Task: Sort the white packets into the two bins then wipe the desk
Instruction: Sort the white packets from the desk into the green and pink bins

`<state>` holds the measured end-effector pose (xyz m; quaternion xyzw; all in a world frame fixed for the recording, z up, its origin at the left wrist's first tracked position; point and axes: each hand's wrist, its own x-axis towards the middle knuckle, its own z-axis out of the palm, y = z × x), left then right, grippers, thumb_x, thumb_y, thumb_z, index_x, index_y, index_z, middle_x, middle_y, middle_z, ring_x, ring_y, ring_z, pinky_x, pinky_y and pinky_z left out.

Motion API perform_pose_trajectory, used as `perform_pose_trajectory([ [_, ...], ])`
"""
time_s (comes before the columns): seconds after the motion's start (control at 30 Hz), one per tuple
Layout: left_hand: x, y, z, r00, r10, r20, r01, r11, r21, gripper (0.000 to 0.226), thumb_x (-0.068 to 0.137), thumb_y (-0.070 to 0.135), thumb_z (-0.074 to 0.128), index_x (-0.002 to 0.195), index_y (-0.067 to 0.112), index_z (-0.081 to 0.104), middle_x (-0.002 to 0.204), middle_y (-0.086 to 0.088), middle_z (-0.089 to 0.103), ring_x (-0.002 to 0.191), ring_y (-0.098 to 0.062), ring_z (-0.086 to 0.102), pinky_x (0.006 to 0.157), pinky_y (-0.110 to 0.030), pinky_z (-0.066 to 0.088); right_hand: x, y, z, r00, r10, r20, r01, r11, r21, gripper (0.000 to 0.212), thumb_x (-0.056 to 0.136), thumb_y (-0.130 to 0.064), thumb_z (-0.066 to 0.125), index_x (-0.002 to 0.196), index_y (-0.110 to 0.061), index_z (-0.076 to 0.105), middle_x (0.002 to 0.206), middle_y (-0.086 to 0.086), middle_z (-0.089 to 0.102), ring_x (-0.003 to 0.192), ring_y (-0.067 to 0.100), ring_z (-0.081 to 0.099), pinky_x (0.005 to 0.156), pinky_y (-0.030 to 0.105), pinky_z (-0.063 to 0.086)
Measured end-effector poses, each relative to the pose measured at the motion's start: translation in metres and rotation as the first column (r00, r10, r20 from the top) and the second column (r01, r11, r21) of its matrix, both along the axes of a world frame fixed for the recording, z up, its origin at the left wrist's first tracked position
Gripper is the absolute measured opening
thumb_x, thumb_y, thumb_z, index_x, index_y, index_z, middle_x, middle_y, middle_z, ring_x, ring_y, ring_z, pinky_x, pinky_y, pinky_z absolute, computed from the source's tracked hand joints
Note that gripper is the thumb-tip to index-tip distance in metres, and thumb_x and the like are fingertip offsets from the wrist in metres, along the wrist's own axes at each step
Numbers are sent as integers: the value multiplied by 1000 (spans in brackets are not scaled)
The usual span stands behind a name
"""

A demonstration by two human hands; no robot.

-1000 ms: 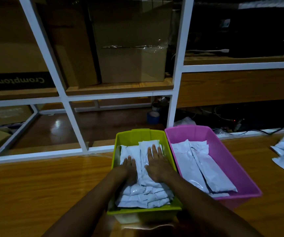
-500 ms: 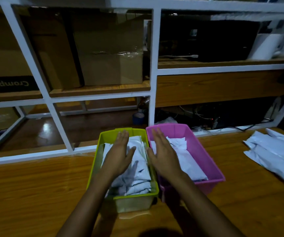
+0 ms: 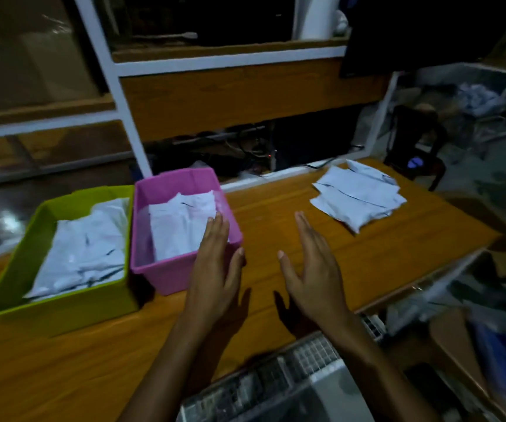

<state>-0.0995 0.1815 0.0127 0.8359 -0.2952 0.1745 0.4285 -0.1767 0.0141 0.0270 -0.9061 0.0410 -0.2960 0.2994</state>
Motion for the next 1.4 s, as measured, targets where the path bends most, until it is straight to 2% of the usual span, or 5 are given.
perform_pose_trajectory([
  [0.2, -17, -90, -7, 995, -89, -43, 91, 995, 34, 62, 97, 42, 40, 149, 9, 31, 160, -3, 20, 149, -15, 12, 119, -30, 19, -29, -81, -9, 993, -109, -38, 110, 994, 24, 63, 95, -39, 45, 151, -20, 23, 158, -2, 27, 143, 12, 25, 105, 2, 4],
  [0.47, 19, -195, -22, 984, -104, -142, 119, 988, 98, 63, 96, 41, 42, 151, 15, 27, 161, 0, 13, 149, -15, 7, 117, -29, 14, -2, -184, -22, 979, -187, -81, 192, 979, 63, 62, 93, -39, 46, 149, -17, 31, 156, 0, 31, 143, 19, 29, 109, 33, 32],
  [0.87, 135, -335, -61, 935, -11, -354, 49, 994, 98, 59, 98, 39, 47, 149, 12, 32, 159, -9, 22, 147, -25, 17, 117, -37, 20, 107, -321, -36, 952, -225, -207, 231, 973, 6, 54, 96, -31, 53, 147, -20, 36, 154, 1, 35, 141, 19, 33, 108, 29, 31],
  [1.13, 171, -410, -76, 843, 291, -452, -259, 957, 132, 40, 93, 30, 56, 127, 11, 51, 129, -16, 49, 123, -31, 40, 99, -39, 39, 191, -390, -52, 940, -112, -323, 97, 993, -63, 53, 95, -27, 55, 144, -13, 41, 150, 10, 41, 135, 27, 41, 109, 38, 35],
  [1.4, 176, -461, -100, 603, 464, -649, -247, 882, 401, 84, 77, 74, 51, 143, 28, 26, 151, -14, 19, 137, -39, 22, 107, -53, 35, 262, -450, -94, 848, 0, -530, -220, 910, -351, 58, 97, -35, 48, 148, -14, 33, 158, 12, 23, 146, 28, 22, 119, 40, 19],
])
